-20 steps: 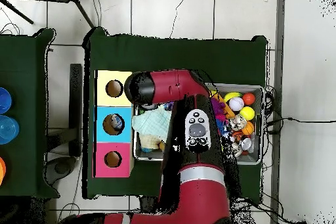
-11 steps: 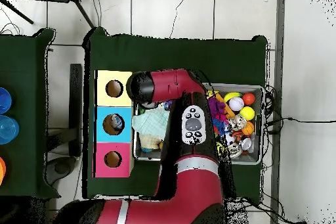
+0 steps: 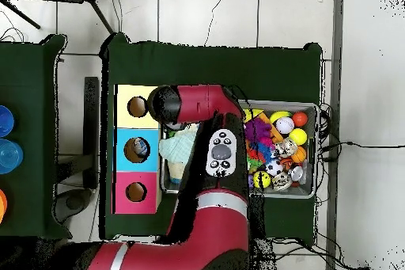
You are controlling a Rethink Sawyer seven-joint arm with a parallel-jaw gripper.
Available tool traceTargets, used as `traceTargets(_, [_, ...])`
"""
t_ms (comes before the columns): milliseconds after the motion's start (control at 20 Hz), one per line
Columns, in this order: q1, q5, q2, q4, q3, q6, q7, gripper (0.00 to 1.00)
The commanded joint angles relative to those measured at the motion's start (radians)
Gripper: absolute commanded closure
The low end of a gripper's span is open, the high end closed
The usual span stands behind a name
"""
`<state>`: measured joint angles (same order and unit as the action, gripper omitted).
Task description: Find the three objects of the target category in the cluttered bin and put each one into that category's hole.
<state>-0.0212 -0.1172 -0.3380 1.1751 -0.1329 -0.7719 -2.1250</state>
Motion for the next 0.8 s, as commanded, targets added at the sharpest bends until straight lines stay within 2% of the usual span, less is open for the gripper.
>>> traceTargets(50, [-0.025, 0.090, -0.038, -0.020, -0.016, -0.092, -0.238, 0.00])
traceTargets(100, [-0.039, 0.089, -0.056, -0.003, 0.015, -0.073, -0.178, 0.00])
traceTargets(150, [-0.031, 0.095, -0.054, 0.004, 0.014, -0.047, -0.195, 0.00])
traceTargets(300, [-0.002, 0.116, -0.037, -0.013, -0.049, -0.059, -0.313, 0.00])
traceTargets(450, [0.036, 0.165, -0.017, -0.012, -0.145, -0.076, -0.485, 0.00])
traceTargets(800, [0.059, 0.286, 0.002, 0.053, -0.243, -0.023, -0.653, 0.00])
